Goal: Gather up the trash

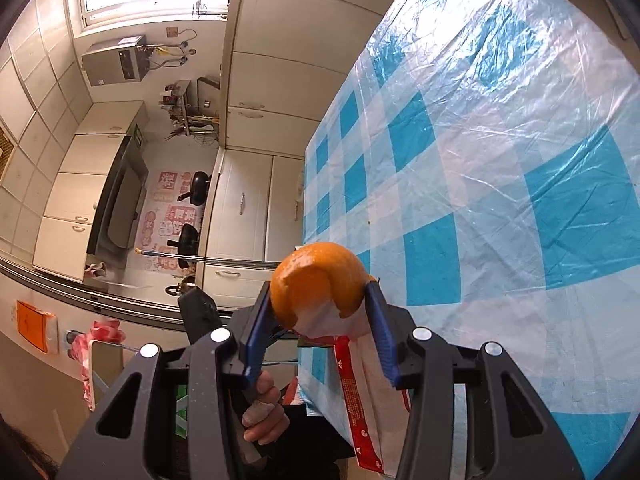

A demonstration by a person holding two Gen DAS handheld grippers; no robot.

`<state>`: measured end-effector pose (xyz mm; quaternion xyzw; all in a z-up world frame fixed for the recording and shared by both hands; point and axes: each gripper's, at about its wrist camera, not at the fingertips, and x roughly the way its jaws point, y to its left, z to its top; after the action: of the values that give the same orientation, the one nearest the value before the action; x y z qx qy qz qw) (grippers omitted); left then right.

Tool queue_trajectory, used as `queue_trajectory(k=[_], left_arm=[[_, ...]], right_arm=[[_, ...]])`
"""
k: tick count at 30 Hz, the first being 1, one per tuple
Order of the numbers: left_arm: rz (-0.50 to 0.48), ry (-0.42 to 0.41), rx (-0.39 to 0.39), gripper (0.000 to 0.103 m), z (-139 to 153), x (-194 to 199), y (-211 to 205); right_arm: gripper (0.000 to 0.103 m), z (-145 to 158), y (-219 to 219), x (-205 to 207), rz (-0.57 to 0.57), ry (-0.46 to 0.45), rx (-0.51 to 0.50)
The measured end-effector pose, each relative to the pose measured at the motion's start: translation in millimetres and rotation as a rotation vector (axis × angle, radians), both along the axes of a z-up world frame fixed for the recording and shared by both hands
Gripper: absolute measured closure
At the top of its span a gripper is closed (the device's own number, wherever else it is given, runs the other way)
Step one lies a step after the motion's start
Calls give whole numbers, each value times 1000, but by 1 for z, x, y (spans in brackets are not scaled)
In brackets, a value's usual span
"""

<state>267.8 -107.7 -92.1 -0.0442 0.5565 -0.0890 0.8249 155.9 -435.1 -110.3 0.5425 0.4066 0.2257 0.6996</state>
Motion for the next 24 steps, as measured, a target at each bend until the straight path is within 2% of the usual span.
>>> queue_trajectory(k=[1,2,3,6,10,18,22,24], left_arm=[[1,0,-2,29,0,0,0],[3,1,0,29,0,0,1],[4,1,2,29,-1,0,1],[6,5,-2,29,-1,0,2],[5,7,0,29,-1,1,3],[-12,6,4,29,-2,0,-2],[-19,6,12,29,-2,0,-4],[-22,5,16,29,-2,0,-5]], right_arm=[[34,-2,-3,0,-25,10,4],[26,-3,-6,1,-52,20,9],[24,-4,-8,2,-75,27,9],[23,-6,-13,6,-113,31,31],[23,-1,-10,9,-112,23,-9],[23,-8,3,8,-37,86,-201],[23,-3,6,7,-13,36,-162],[23,3,13,8,38,-7,-146]])
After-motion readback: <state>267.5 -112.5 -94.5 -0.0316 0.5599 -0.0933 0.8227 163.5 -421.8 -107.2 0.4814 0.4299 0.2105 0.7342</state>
